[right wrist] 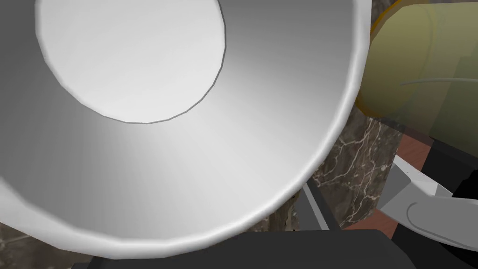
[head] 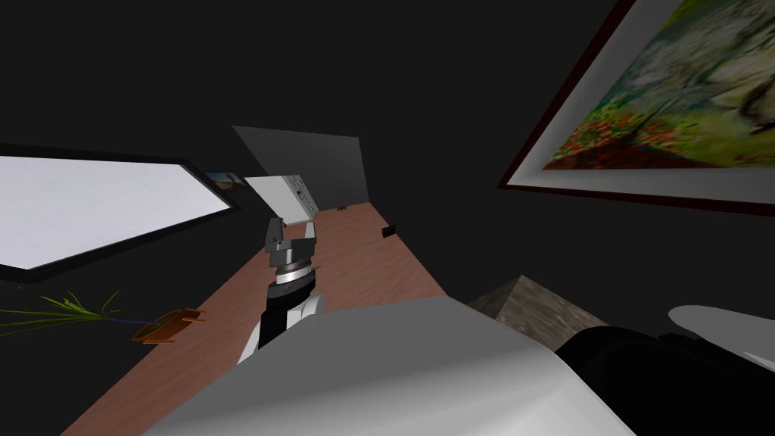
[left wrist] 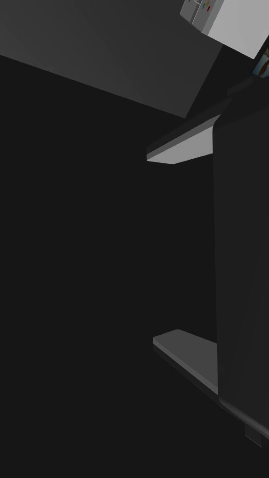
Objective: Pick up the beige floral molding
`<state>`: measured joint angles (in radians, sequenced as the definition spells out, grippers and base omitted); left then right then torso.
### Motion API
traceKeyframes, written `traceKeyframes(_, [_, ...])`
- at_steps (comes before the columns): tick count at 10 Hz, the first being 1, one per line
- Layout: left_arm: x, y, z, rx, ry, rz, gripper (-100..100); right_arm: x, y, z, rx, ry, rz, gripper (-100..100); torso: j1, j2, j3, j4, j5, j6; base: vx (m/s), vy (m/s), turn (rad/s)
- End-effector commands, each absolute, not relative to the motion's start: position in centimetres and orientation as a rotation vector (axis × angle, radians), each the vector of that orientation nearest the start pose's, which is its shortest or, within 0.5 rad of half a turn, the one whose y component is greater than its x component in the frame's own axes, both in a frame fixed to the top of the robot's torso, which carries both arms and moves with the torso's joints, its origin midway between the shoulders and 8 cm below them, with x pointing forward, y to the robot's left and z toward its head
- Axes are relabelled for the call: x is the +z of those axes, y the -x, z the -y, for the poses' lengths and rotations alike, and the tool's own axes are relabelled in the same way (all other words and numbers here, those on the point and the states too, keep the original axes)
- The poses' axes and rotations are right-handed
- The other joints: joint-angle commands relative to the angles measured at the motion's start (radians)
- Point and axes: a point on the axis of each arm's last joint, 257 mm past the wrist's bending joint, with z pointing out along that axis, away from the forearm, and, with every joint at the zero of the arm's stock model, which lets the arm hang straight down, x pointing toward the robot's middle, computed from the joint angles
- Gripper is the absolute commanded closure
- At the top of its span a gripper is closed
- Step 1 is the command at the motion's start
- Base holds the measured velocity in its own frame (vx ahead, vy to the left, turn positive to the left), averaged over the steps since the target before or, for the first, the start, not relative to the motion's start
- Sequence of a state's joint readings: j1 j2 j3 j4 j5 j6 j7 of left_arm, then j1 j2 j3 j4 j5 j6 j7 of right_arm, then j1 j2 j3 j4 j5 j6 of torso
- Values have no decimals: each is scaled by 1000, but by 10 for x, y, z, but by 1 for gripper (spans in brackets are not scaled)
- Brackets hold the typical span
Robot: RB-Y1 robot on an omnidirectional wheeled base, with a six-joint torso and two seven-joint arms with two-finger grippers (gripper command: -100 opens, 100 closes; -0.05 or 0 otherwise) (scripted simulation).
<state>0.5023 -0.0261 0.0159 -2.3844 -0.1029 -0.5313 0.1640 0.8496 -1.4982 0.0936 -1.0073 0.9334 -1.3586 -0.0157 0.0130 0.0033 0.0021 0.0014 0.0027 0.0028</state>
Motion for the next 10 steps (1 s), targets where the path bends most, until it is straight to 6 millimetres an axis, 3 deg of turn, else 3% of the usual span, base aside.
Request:
traceKeyframes(1, [74,-316,-268,-1400,557,-525,0,-303,44,589,715,662,-3083,100,0,0,0,0,0,0,-3,7,-19])
traceKeyframes(4, [74,-316,-268,-1400,557,-525,0,-302,47,585,739,658,-3085,100,-18,-1,0,1,-9,-3,-2,9,-4])
traceKeyframes(5, [74,-316,-268,-1400,557,-525,0,-302,47,585,740,657,-3085,0,-19,-1,0,1,-9,-3,0,0,0])
traceKeyframes(6, [74,-316,-268,-1400,557,-525,0,-293,36,593,704,681,-3084,100,-20,-1,0,1,-9,-3,4,6,-93])
traceKeyframes(8, [74,-316,-268,-1400,557,-525,0,-280,24,599,693,710,-3083,100,-19,-1,0,1,-8,-3,4,15,-120])
traceKeyframes(9, [74,-316,-268,-1400,557,-525,0,-284,29,596,700,701,-3084,100,-18,-1,0,2,-8,-3,1,9,-16])
traceKeyframes(10, [74,-316,-268,-1400,557,-525,0,-284,29,596,700,702,-3083,0,-18,-1,0,2,-8,-3,0,0,0])
